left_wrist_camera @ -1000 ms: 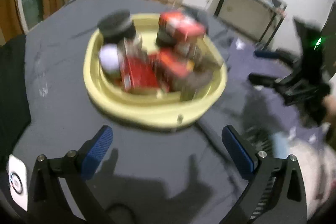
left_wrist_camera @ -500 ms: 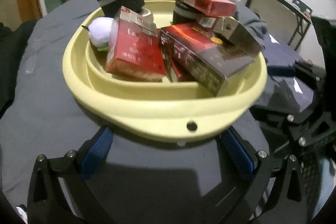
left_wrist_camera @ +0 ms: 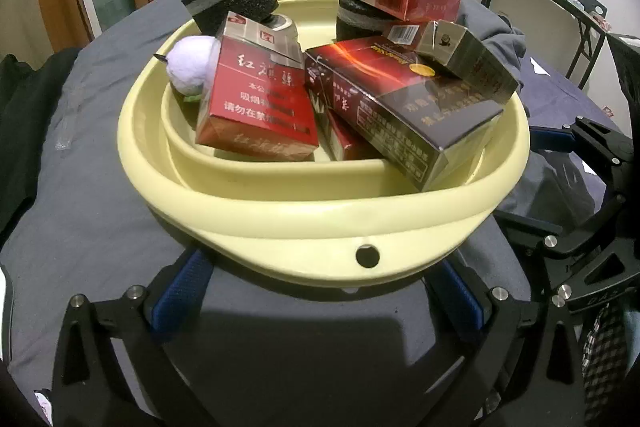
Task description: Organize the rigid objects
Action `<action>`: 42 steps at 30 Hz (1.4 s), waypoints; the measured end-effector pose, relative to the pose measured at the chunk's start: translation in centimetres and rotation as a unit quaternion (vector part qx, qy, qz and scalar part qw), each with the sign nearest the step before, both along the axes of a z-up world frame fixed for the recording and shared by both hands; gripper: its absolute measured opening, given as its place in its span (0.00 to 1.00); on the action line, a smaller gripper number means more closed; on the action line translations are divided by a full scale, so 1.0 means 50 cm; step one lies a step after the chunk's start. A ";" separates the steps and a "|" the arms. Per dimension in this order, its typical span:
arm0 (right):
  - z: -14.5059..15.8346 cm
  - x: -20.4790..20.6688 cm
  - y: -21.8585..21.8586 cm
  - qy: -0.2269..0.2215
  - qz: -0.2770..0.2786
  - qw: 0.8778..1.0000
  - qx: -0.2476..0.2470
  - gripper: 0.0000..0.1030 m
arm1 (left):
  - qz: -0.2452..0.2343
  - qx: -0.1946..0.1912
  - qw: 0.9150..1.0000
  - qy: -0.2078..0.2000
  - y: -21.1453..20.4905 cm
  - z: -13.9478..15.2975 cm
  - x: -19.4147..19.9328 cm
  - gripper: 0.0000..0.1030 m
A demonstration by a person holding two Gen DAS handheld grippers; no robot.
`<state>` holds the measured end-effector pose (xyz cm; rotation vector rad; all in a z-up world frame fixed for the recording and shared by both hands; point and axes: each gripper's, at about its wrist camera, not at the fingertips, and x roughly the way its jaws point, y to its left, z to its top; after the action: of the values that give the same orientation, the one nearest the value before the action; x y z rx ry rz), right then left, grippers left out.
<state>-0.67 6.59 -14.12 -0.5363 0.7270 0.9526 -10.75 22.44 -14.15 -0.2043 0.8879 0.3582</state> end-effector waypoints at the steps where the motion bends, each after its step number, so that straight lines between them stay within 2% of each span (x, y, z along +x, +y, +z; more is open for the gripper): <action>1: 0.000 0.000 0.000 0.000 0.000 1.000 0.000 1.00 | 0.000 0.000 1.000 0.000 0.000 0.000 0.000 1.00; 42: 0.000 -0.002 -0.001 0.000 0.000 1.000 0.000 1.00 | 0.000 0.000 1.000 0.000 -0.002 -0.001 0.005 1.00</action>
<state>-0.76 6.55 -14.12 -0.5363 0.7257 0.9527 -10.49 22.36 -14.18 -0.2037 0.8885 0.3586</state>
